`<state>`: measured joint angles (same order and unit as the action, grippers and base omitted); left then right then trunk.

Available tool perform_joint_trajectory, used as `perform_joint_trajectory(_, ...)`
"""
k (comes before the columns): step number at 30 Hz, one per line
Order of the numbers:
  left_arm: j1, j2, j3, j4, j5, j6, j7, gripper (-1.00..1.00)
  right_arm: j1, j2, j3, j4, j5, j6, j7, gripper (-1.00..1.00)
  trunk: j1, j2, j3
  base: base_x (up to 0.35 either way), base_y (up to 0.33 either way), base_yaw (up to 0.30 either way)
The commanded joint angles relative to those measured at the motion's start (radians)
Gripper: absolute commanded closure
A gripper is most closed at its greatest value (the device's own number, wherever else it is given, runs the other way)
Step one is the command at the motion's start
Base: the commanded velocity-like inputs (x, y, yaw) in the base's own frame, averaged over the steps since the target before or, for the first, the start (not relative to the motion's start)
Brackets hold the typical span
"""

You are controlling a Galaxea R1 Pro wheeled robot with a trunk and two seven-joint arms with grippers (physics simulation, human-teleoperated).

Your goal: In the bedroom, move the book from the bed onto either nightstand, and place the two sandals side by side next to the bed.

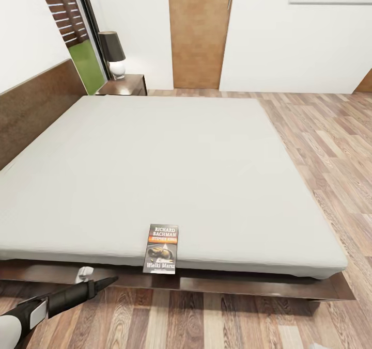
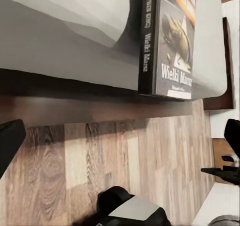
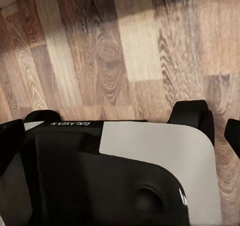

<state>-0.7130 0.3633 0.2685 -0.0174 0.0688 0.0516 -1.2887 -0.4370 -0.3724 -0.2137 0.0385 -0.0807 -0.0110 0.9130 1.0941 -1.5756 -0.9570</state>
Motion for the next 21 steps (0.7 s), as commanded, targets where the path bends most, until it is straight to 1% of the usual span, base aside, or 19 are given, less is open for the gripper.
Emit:
perform_joint_trajectory(1,0.000,0.000,-0.005,0.001,0.007,0.006,-0.019,-1.00,-0.002,0.000,0.004,-0.022,-0.008,0.033,0.005,-1.00,0.000,0.000,-0.001,0.000,0.000,0.000)
perform_joint_trajectory(2,0.000,0.000,-0.005,0.001,0.008,0.006,-0.024,-1.00,-0.002,0.000,0.004,-0.037,-0.008,0.047,0.005,-1.00,0.000,0.000,-0.001,0.000,0.000,0.000)
perform_joint_trajectory(3,-0.001,0.000,-0.006,0.000,0.008,0.006,-0.035,-1.00,-0.002,0.001,0.005,-0.086,-0.008,0.079,0.006,-1.00,0.000,0.000,-0.001,0.000,0.000,0.000)
perform_joint_trajectory(4,-0.001,0.000,-0.006,0.000,0.008,0.006,-0.037,-1.00,-0.002,0.002,0.005,-0.102,-0.008,0.088,0.006,-1.00,0.000,0.000,-0.001,0.000,0.000,0.000)
perform_joint_trajectory(5,-0.001,0.000,-0.006,0.000,0.008,0.006,-0.041,-1.00,-0.002,0.010,0.006,-0.133,-0.008,0.108,0.007,-1.00,0.000,0.000,-0.001,0.000,0.000,0.000)
perform_joint_trajectory(6,0.000,0.000,-0.006,0.000,0.008,0.007,-0.043,-1.00,-0.002,0.028,0.007,-0.160,-0.008,0.132,0.006,-1.00,0.000,0.000,-0.001,0.000,0.000,0.000)
perform_joint_trajectory(7,0.000,0.000,-0.006,0.000,0.008,0.007,-0.045,-1.00,-0.003,0.073,0.007,-0.196,-0.007,0.177,0.003,-1.00,0.000,0.000,-0.001,0.000,0.000,0.000)
perform_joint_trajectory(8,0.000,0.000,-0.006,0.000,0.008,0.007,-0.045,-1.00,-0.003,0.092,0.008,-0.209,-0.007,0.194,0.003,-1.00,0.000,0.000,-0.001,0.000,0.000,0.000)
perform_joint_trajectory(9,0.000,0.000,-0.006,0.000,0.008,0.007,-0.045,-1.00,-0.003,0.135,0.008,-0.235,-0.005,0.226,0.002,-1.00,0.000,0.000,-0.001,0.000,0.000,0.000)
perform_joint_trajectory(10,0.000,0.000,-0.006,0.000,0.008,0.007,-0.046,-1.00,-0.003,0.158,0.008,-0.250,-0.004,0.241,0.001,-1.00,0.000,0.000,-0.001,0.000,0.000,0.000)
perform_joint_trajectory(11,0.000,0.000,-0.006,0.001,0.008,0.007,-0.046,-1.00,-0.003,0.204,0.008,-0.281,-0.003,0.266,0.001,-1.00,0.000,0.000,-0.001,0.000,0.000,0.000)
perform_joint_trajectory(12,0.000,0.000,-0.006,0.001,0.008,0.007,-0.047,-1.00,-0.003,0.227,0.008,-0.298,-0.002,0.276,0.000,-1.00,0.000,0.000,-0.001,0.000,0.000,0.000)
perform_joint_trajectory(13,0.000,0.000,-0.005,0.000,0.008,0.008,-0.048,-1.00,-0.003,0.267,0.008,-0.331,-0.001,0.290,-0.001,-1.00,0.000,0.000,-0.001,0.000,0.000,0.000)
perform_joint_trajectory(14,0.000,0.000,-0.005,0.000,0.008,0.009,-0.048,-1.00,-0.003,0.301,0.008,-0.364,-0.001,0.299,-0.001,-1.00,0.000,0.000,-0.001,0.000,0.000,0.000)
perform_joint_trajectory(15,0.000,0.000,-0.005,0.000,0.009,0.009,-0.048,-1.00,-0.003,0.325,0.008,-0.394,-0.001,0.305,-0.001,-1.00,0.000,0.000,-0.001,0.000,0.000,0.000)
perform_joint_trajectory(17,0.000,0.000,-0.005,0.000,0.009,0.010,-0.049,-1.00,-0.003,0.345,0.008,-0.428,-0.003,0.311,-0.002,-1.00,0.000,0.000,-0.001,0.000,0.000,0.000)
perform_joint_trajectory(19,-0.001,0.001,-0.004,0.000,0.009,0.011,-0.049,-1.00,-0.004,0.358,0.008,-0.452,-0.005,0.317,-0.001,-1.00,0.000,0.000,-0.001,0.000,0.000,0.000)
perform_joint_trajectory(21,0.000,0.001,-0.004,0.000,0.009,0.011,-0.050,-1.00,-0.004,0.363,0.008,-0.461,-0.007,0.337,-0.001,-1.00,0.000,0.000,-0.001,0.000,0.000,0.000)
